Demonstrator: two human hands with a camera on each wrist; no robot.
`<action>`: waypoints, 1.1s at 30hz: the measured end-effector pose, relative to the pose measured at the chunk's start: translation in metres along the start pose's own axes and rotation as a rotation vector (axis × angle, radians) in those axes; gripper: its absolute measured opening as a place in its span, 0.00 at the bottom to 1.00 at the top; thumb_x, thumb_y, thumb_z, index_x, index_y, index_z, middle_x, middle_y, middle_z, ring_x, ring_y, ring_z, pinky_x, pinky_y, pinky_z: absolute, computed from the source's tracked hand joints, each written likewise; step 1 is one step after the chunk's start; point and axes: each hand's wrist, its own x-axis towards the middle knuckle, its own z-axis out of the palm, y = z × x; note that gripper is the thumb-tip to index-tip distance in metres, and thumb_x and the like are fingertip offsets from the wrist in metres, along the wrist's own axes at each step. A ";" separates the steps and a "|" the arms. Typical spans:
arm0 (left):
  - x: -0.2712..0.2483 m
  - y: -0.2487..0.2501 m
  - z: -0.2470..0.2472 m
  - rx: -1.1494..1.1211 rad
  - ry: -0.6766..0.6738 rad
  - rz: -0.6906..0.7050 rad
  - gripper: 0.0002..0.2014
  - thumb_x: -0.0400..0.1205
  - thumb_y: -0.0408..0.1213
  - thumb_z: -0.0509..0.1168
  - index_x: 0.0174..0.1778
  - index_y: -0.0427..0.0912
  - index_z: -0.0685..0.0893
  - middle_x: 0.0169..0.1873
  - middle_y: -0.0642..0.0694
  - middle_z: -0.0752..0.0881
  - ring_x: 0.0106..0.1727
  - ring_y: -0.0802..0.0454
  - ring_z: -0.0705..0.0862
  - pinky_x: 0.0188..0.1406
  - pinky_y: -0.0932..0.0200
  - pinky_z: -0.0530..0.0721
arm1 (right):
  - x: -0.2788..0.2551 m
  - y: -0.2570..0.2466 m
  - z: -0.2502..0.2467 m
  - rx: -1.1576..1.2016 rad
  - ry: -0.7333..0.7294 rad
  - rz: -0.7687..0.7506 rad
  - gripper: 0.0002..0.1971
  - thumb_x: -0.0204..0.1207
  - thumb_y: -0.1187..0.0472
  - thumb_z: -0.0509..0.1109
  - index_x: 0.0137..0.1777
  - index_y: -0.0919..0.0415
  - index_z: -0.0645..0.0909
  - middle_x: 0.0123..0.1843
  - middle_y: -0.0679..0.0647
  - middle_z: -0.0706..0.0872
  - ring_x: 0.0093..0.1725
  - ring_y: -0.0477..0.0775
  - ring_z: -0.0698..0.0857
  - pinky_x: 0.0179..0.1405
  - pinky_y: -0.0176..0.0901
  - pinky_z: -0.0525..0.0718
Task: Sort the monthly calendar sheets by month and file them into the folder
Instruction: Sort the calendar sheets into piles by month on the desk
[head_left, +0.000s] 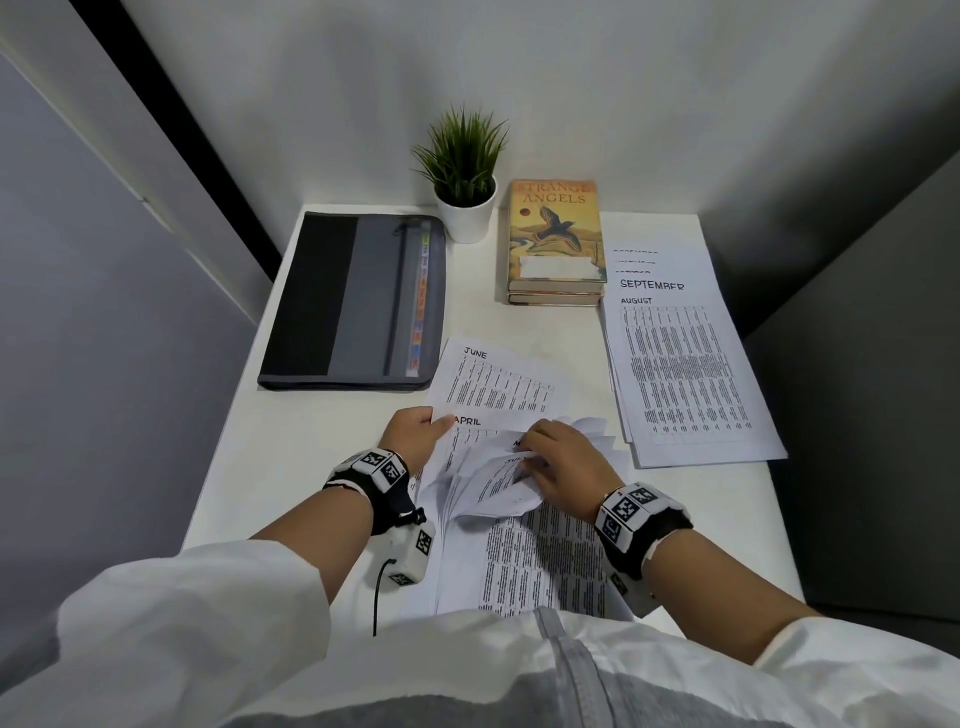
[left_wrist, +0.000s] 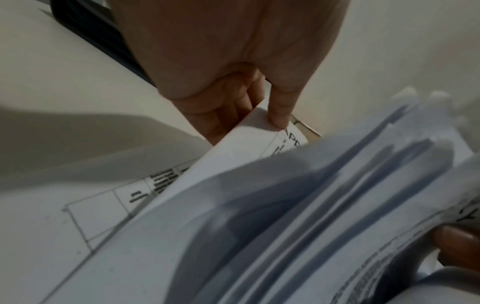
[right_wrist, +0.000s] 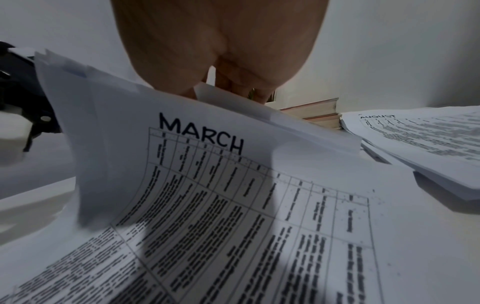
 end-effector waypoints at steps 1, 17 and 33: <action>0.001 -0.001 -0.001 0.017 -0.005 0.006 0.19 0.81 0.41 0.70 0.26 0.43 0.73 0.23 0.52 0.72 0.25 0.53 0.67 0.29 0.61 0.65 | 0.000 0.000 0.000 0.005 0.003 -0.007 0.10 0.74 0.61 0.71 0.55 0.57 0.81 0.55 0.51 0.81 0.53 0.55 0.78 0.55 0.50 0.79; -0.011 0.010 -0.001 0.063 0.009 0.029 0.25 0.81 0.40 0.70 0.25 0.47 0.62 0.20 0.53 0.61 0.24 0.53 0.59 0.26 0.59 0.57 | 0.002 -0.003 -0.005 0.017 -0.020 0.005 0.08 0.74 0.60 0.70 0.53 0.55 0.81 0.48 0.49 0.83 0.50 0.52 0.78 0.48 0.45 0.79; -0.032 0.067 -0.021 -0.088 0.119 0.226 0.03 0.82 0.38 0.69 0.48 0.50 0.87 0.44 0.54 0.90 0.48 0.57 0.88 0.48 0.61 0.84 | 0.013 -0.007 -0.030 0.098 -0.173 0.130 0.05 0.75 0.67 0.68 0.45 0.58 0.84 0.42 0.48 0.88 0.45 0.50 0.86 0.48 0.49 0.85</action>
